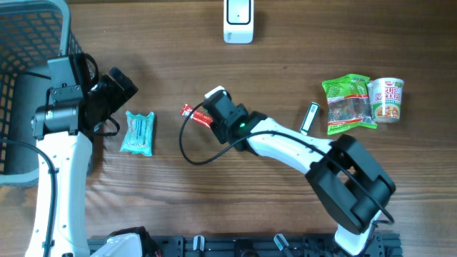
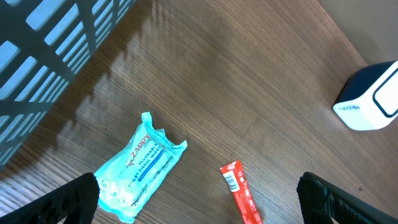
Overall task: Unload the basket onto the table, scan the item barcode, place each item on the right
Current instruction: 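Grasp the red stick snack with the right gripper and lift it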
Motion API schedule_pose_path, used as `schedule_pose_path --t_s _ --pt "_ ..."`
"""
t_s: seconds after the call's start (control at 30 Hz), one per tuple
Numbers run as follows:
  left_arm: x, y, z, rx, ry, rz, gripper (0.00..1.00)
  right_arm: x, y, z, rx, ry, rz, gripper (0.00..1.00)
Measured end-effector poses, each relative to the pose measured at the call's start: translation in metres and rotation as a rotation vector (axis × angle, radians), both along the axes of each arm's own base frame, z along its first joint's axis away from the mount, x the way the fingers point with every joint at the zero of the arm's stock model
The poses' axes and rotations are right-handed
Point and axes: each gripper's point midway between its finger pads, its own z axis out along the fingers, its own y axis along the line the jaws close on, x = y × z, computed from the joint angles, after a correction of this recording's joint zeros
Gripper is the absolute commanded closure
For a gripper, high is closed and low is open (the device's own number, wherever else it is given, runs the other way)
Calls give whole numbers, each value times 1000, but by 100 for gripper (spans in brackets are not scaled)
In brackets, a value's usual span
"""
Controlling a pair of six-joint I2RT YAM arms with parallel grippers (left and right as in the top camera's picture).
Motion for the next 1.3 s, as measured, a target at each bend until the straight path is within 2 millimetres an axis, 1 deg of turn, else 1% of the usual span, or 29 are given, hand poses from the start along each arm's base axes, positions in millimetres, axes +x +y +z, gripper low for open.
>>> schedule_pose_path --t_s 0.1,0.2,0.23,0.33,0.4,0.47,0.63,0.7,0.77,0.83,0.87,1.0,1.07,1.13,1.3 --pt "0 0 0 0 0 0 0 -2 6 10 46 21 61 64" --pt "0 0 0 0 0 0 0 -11 23 21 122 45 177 60" --pt "0 0 0 0 0 0 0 -15 26 22 133 54 206 60" --pt "0 0 0 0 0 0 0 -29 28 18 134 106 277 57" --pt "0 0 0 0 0 0 0 -34 30 15 135 126 312 57" --pt "0 0 0 0 0 0 0 -35 31 12 137 132 325 58" --pt "0 0 0 0 0 0 0 -33 36 0 141 131 341 56" --pt "0 0 0 0 0 0 0 -31 37 -3 136 125 344 53" --pt "0 0 0 0 0 0 0 -28 34 -11 106 121 343 50" --pt "0 0 0 0 0 0 0 -28 32 -21 89 127 347 49" --pt "0 0 0 0 0 0 0 -25 34 -22 88 114 353 49" --pt "0 0 0 0 0 0 0 -21 34 -22 83 93 351 48" --pt "0 0 0 0 0 0 0 -21 34 -22 82 92 354 41" --pt "0 0 0 0 0 0 0 -20 34 -22 75 85 358 38" --pt "0 0 0 0 0 0 0 -8 42 -13 93 16 372 36"
